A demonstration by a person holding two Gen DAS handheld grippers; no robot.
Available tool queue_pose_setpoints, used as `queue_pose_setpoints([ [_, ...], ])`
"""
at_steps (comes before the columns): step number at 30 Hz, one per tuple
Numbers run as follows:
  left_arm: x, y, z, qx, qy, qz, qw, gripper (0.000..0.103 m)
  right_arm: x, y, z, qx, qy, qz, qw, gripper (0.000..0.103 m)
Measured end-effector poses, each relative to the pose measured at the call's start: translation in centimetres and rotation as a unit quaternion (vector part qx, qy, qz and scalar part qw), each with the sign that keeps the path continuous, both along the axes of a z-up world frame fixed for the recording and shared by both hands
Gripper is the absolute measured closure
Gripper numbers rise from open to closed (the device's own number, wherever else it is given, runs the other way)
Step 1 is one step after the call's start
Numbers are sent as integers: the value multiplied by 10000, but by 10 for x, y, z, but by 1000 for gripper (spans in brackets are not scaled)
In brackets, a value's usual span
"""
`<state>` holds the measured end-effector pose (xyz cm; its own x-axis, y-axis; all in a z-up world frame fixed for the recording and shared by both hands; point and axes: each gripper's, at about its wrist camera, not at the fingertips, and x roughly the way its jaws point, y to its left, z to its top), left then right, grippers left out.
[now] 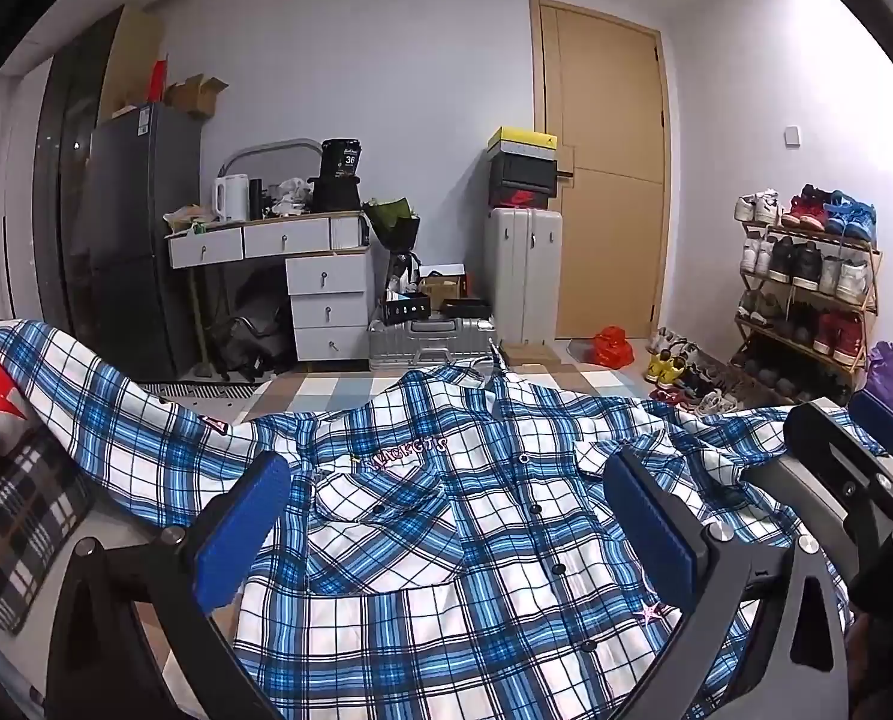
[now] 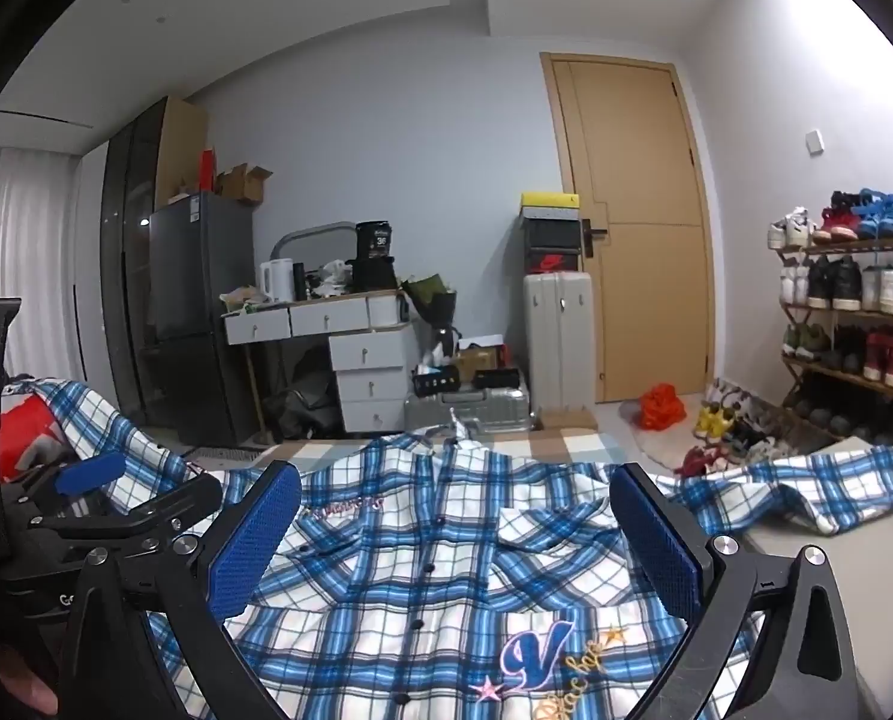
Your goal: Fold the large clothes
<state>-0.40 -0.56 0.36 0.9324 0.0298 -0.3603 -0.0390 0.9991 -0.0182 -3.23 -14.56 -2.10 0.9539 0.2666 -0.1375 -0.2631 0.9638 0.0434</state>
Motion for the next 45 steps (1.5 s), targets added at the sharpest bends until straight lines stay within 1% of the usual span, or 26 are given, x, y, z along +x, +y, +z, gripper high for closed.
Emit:
queue_pose_setpoints([
  [16, -1, 1, -5, -23, 35, 25, 10000, 1, -4, 0, 1, 7, -43, 57, 10000, 0],
  [45, -1, -1, -8, 21, 87, 29, 10000, 1, 0, 0, -3, 34, 114, 111, 9999, 0],
])
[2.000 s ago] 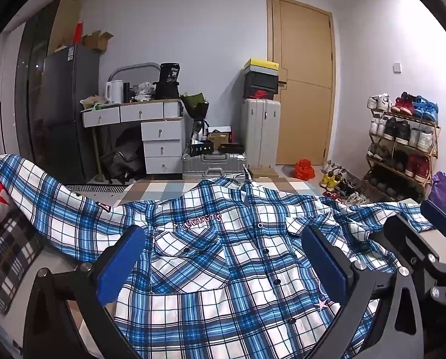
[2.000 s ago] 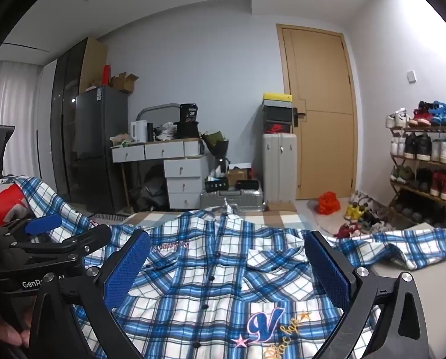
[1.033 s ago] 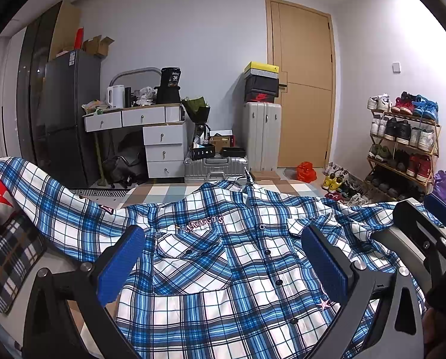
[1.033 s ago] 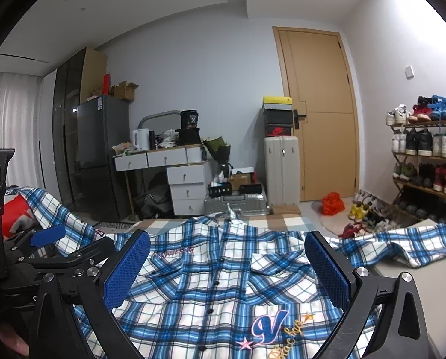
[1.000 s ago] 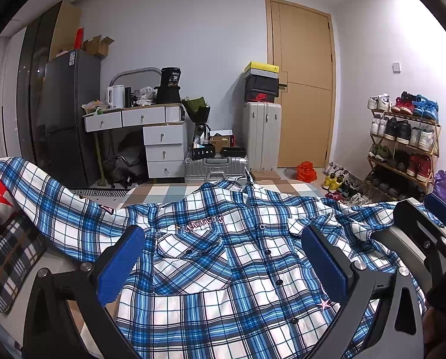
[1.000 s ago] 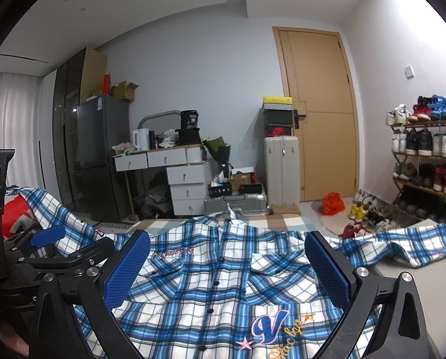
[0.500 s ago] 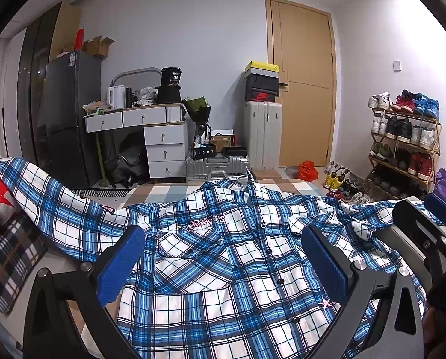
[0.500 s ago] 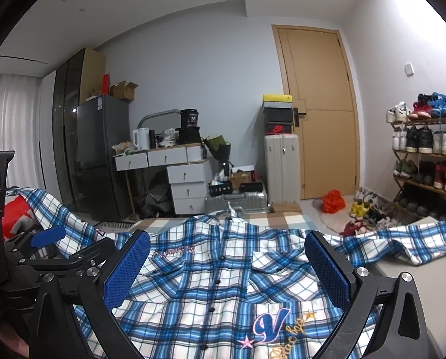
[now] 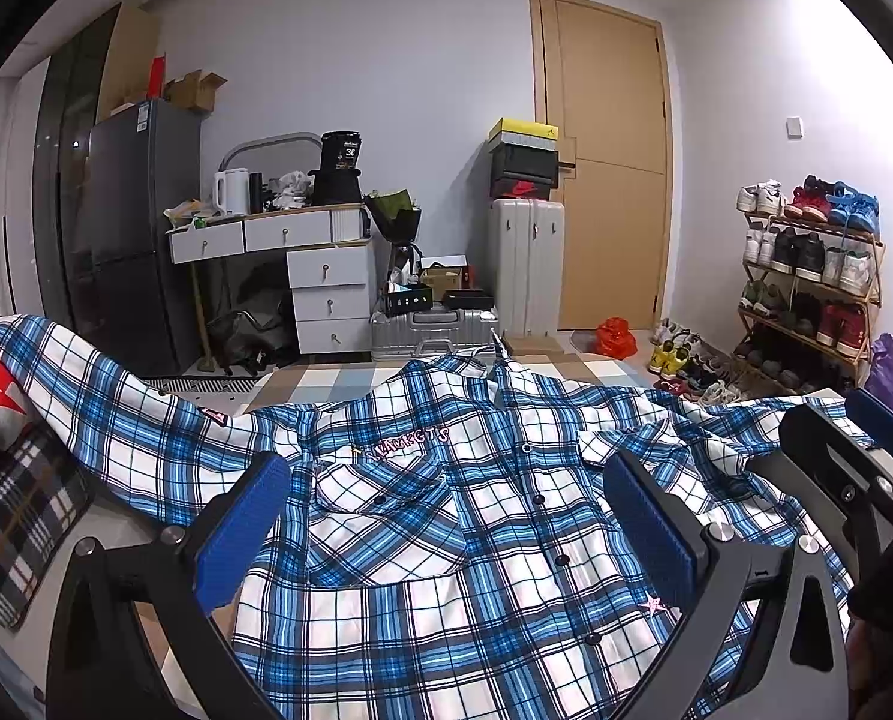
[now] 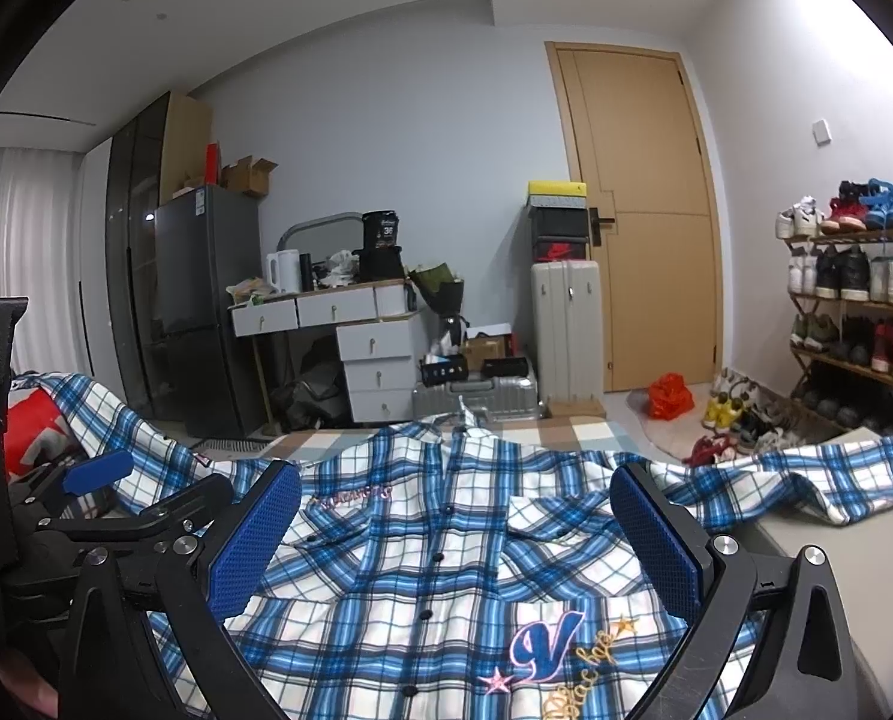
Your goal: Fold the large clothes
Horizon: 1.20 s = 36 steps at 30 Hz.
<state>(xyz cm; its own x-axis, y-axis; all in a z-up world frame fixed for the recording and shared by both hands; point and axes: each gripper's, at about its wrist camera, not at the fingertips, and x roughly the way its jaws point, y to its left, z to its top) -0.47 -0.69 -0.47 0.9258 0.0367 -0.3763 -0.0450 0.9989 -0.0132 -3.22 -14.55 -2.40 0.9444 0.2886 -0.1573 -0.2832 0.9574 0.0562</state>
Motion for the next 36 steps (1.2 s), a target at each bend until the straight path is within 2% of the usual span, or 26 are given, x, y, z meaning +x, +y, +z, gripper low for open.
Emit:
queue_pose_setpoints([
  [8, 1, 0, -1, 0, 13, 19, 10000, 1, 1, -1, -1, 3, 28, 33, 10000, 0],
  [13, 1, 2, -2, -12, 39, 54, 10000, 1, 5, 0, -3, -105, 85, -133, 9998, 0],
  [28, 3, 4, -1, -31, 64, 101, 9999, 1, 4, -2, -2, -99, 127, 16, 9999, 0],
  [31, 4, 4, -2, -43, 113, 75, 9999, 1, 9, -11, 1, 44, 215, -3, 9998, 0],
  [36, 4, 1, -2, -68, 155, 0, 9999, 1, 28, -51, 3, 478, 675, -47, 9966, 0],
])
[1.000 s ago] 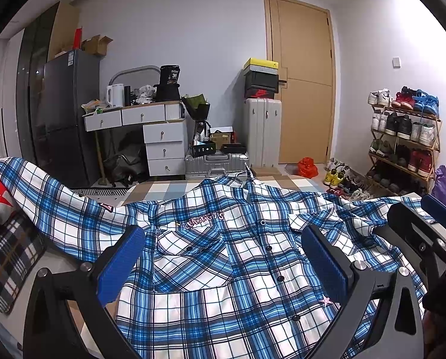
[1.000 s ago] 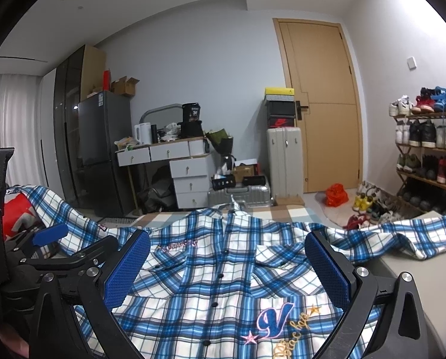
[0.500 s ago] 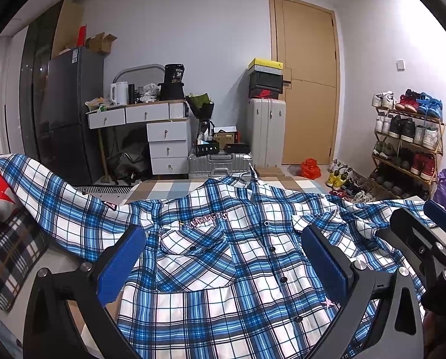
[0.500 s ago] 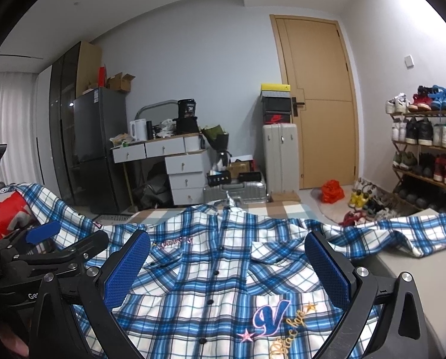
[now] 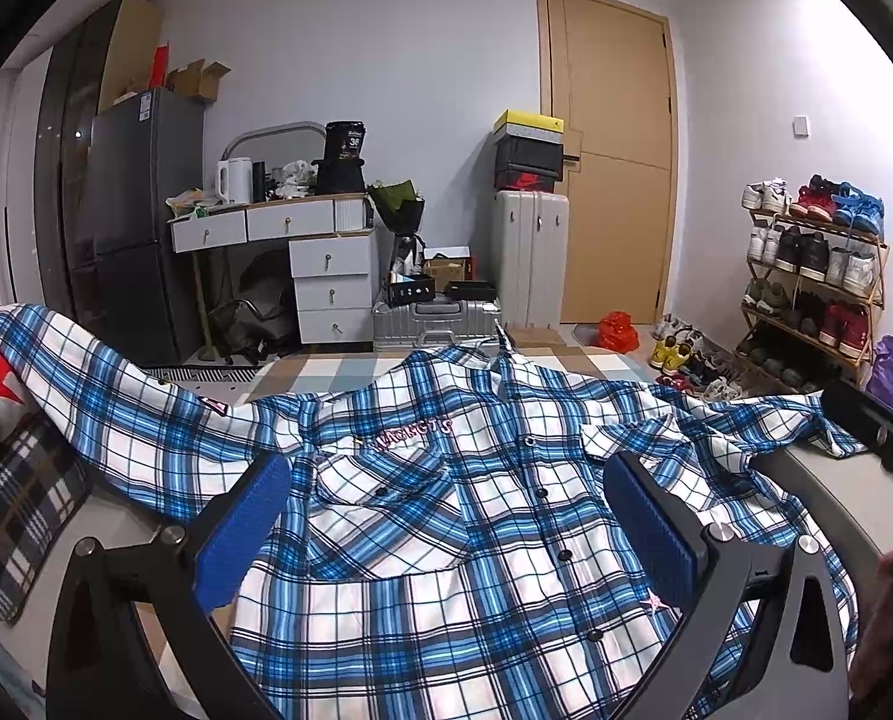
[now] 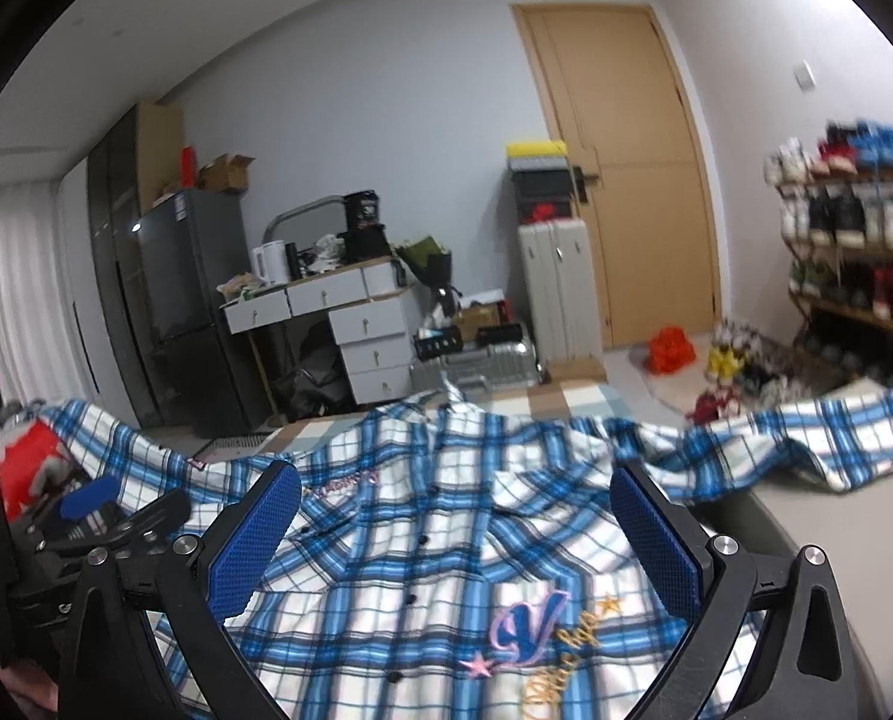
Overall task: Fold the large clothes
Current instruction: 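Grasp the plaid shirt sleeve with the right gripper and lift it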
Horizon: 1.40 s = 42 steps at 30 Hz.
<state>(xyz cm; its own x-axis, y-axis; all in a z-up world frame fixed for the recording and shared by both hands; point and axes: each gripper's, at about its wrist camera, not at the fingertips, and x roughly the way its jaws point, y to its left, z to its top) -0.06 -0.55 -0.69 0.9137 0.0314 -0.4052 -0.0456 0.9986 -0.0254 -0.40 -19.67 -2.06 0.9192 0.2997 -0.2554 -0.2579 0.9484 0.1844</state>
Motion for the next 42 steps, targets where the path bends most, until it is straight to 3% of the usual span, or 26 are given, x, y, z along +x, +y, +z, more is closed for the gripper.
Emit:
queue_pose_setpoints([
  [6, 4, -19, -4, 75, 133, -295, 9994, 1, 41, -103, -11, 586, 1165, -654, 9893, 0],
  [10, 6, -32, -7, 160, 200, -465, 9986, 1, 67, -205, -21, 1159, 1960, -1060, 9679, 0],
  [13, 10, -39, -10, 206, 275, -556, 9979, 1, 83, -283, -29, 1736, 2425, -1558, 9417, 0],
  [15, 13, -43, -12, 258, 329, -607, 9973, 1, 86, -335, -36, 2270, 2570, -2036, 9171, 0],
  [20, 19, -50, -17, 372, 451, -660, 9961, 1, 107, -403, -58, 3206, 3017, -2076, 8735, 1],
  [21, 20, -51, -17, 383, 477, -668, 9959, 1, 112, -409, -60, 3260, 3041, -2057, 8712, 1],
  [24, 22, -51, -19, 381, 554, -677, 9954, 1, 127, -414, -67, 3110, 3222, -2121, 8686, 3],
  [26, 22, -50, -19, 353, 564, -644, 9957, 1, 136, -411, -70, 2763, 3486, -2252, 8668, 14],
  [28, 22, -52, -20, 344, 602, -663, 9954, 1, 145, -419, -76, 2605, 3635, -2342, 8632, 16],
  [32, 23, -56, -20, 411, 602, -715, 9948, 1, 152, -430, -81, 2585, 3658, -2524, 8577, 16],
  [35, 25, -59, -21, 430, 629, -757, 9942, 1, 165, -429, -83, 2407, 3728, -2657, 8559, 27],
  [38, 27, -60, -22, 434, 661, -791, 9937, 1, 175, -425, -81, 1929, 3826, -2850, 8574, 63],
  [42, 28, -61, -22, 411, 685, -836, 9933, 1, 178, -429, -82, 1710, 3755, -3188, 8533, 85],
])
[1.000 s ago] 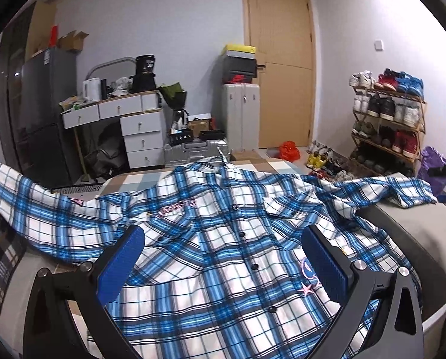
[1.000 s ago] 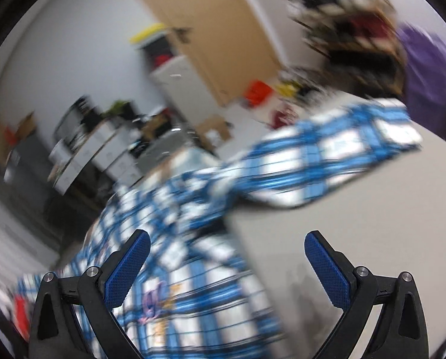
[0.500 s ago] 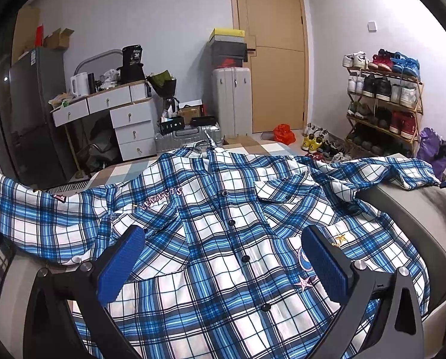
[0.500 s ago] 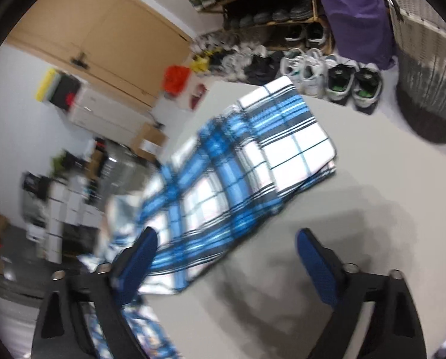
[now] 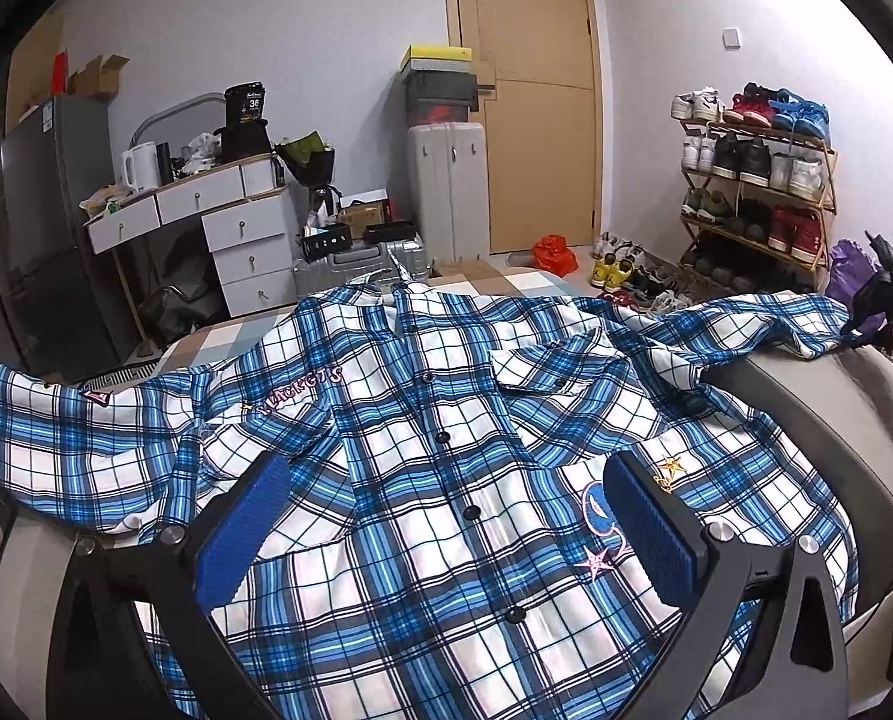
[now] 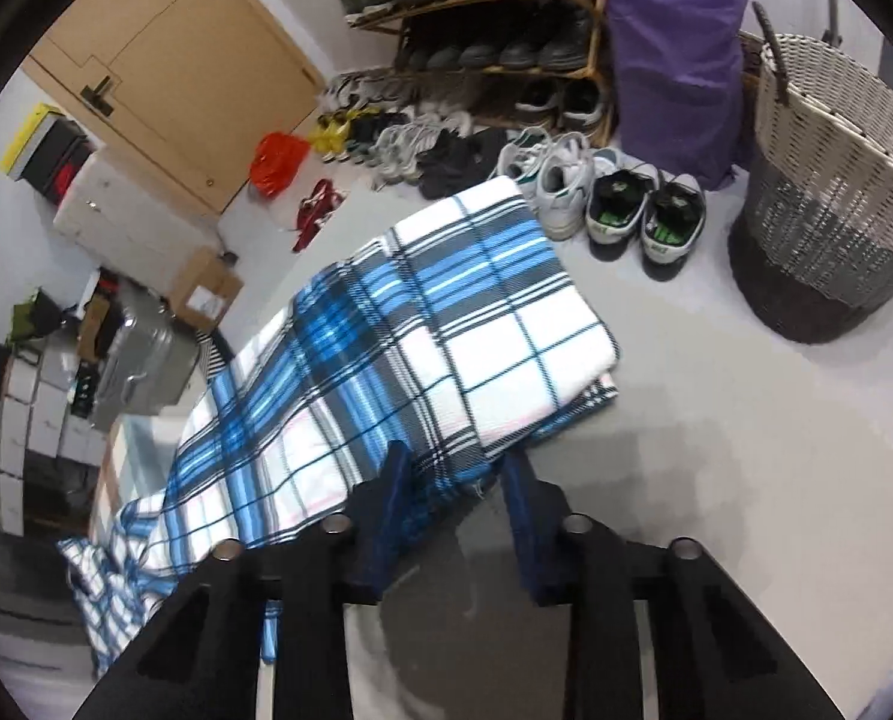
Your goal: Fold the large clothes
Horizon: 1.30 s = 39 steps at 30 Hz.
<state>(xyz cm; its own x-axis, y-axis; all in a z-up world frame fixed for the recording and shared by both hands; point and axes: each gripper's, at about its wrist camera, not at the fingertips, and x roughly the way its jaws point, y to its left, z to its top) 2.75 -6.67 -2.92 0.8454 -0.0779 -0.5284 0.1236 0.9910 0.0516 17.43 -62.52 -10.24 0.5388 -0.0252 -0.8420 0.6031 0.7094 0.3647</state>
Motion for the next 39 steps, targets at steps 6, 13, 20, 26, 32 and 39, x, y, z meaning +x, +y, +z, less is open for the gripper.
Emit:
queue_pose_setpoints([
  [6, 0, -5, -2, 57, 29, -55, 10000, 1, 6, 17, 9, -839, -108, 154, 9963, 94],
  [13, 1, -4, -2, 35, 43, -26, 10000, 1, -4, 29, 39, -1451, -626, 22, 9874, 95],
  [20, -4, -2, 0, 20, -27, -28, 10000, 1, -18, 38, 69, -2282, -701, -164, 9709, 96],
  [26, -3, 4, 3, -9, -77, -9, 10000, 1, -12, 69, 113, -2986, -933, 40, 9498, 96],
  [32, -9, 20, 8, -41, -245, 91, 9996, 1, -9, 147, 180, -3268, -1696, 592, 9279, 96],
  [39, -23, 50, 13, -251, -337, 258, 9988, 1, -10, 283, 237, -2892, -2616, 1598, 9069, 96],
])
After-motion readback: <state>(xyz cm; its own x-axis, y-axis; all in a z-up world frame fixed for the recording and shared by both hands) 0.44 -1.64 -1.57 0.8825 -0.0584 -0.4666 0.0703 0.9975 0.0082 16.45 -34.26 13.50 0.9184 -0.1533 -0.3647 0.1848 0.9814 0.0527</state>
